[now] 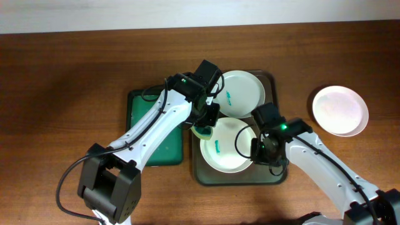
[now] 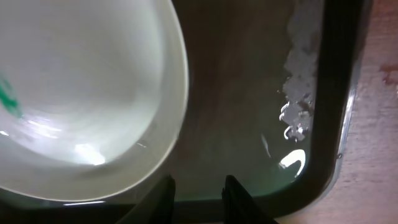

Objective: Clean dirty plates on tray and stack at the side
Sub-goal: 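Scrub the lower plate with the sponge while the right gripper holds it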

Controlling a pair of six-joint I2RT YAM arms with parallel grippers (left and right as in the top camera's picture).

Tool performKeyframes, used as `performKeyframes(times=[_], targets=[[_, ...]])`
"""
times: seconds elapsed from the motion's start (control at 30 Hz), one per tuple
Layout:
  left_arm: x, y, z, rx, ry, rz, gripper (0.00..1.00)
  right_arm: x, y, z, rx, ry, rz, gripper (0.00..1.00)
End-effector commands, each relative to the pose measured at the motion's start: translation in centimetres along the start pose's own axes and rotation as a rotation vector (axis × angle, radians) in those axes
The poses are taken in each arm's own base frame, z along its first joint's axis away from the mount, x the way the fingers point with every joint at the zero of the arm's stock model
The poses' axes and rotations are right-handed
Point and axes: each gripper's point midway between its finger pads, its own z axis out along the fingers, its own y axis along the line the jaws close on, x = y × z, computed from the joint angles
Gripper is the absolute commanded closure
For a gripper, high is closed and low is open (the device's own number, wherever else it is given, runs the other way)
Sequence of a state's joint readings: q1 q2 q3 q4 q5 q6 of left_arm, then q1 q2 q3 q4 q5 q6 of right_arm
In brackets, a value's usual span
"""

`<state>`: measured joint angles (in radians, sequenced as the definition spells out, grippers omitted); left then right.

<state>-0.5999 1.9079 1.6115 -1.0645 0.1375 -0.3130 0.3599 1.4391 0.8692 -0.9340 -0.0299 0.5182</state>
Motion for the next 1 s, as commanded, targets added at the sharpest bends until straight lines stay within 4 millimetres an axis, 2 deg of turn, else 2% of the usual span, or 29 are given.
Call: performKeyframes(times=[0.0, 0.13, 0.2, 0.63, 0.83, 0.97], targets=[[-0.2, 0.0, -0.1, -0.003, -0.012, 0.017, 1.0, 0.0, 0.2, 0.4, -0.012, -0.012, 0.009, 0.76], [-0.2, 0.1, -0.1, -0.003, -0.011, 0.017, 1.0, 0.0, 0.2, 1.1, -0.019, -0.024, 0.034, 0.82], [-0.2, 0.1, -0.1, -0.003, -0.011, 0.017, 1.0, 0.1, 0.7, 1.4, -0.05, -0.021, 0.036, 0.94], [-0.5, -0.1, -0.1, 0.001, -0.027, 0.019, 1.0, -0.2, 1.1, 1.4, -0.072, -0.031, 0.034, 0.96], [-0.6, -0.1, -0.1, 0.002, -0.029, 0.019, 1.0, 0.4, 1.3, 2.0, -0.068, -0.023, 0.015, 0.95], [-0.7, -0.1, -0.1, 0.003, -0.031, 0.02, 1.0, -0.1, 1.6, 2.0, -0.078, -0.047, 0.012, 0.96]])
